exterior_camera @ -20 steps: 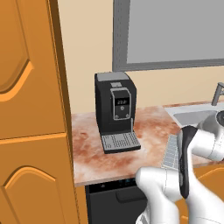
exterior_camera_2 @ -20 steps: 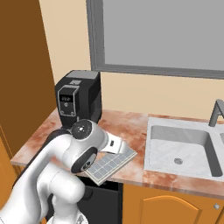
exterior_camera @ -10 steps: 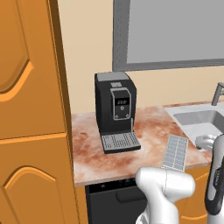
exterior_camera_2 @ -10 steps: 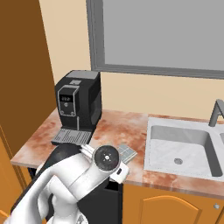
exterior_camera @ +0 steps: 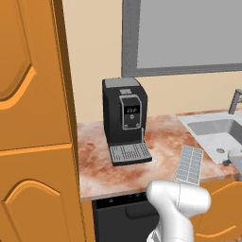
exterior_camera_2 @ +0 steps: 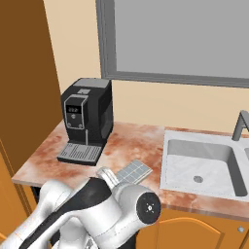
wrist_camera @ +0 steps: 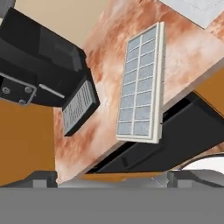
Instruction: The ice cube tray has been filled with water. Take the tray and place it in the freezer to make ice. Close the freezer door after placing the tray.
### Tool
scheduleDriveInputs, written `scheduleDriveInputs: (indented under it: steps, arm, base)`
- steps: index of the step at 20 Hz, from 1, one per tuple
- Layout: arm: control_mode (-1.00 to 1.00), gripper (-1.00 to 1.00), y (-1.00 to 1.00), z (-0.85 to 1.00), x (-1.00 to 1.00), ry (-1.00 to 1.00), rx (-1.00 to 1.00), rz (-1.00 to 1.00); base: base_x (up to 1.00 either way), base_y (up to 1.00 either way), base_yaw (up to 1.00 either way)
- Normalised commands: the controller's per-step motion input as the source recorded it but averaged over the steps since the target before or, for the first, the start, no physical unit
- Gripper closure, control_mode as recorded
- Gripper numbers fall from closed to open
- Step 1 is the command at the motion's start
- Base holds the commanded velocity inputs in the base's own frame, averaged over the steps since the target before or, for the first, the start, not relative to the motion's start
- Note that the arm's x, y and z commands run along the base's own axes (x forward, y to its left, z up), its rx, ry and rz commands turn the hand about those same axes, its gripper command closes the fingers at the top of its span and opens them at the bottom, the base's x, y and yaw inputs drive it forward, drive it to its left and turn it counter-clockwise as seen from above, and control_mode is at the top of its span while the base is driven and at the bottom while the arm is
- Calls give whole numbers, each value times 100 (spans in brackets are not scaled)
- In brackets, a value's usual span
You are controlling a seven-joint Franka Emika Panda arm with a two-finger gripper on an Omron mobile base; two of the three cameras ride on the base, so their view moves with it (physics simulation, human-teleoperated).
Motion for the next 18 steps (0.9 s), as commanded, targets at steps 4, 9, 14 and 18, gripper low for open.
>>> scheduleDriveInputs:
  steps: [4, 9, 14, 18]
  arm:
    - [-100, -100, 0, -39, -7, -1, 17, -4]
    - [-100, -100, 13, -54, -1, -2, 10, -1]
    - [-100, -100, 26, -33, 0, 0, 11, -4]
    - [-100, -100, 20, -15, 0, 0, 17, -4]
  base:
    - [0, 0, 0]
    - [0, 0, 0]
    - [0, 0, 0]
    - [0, 0, 0]
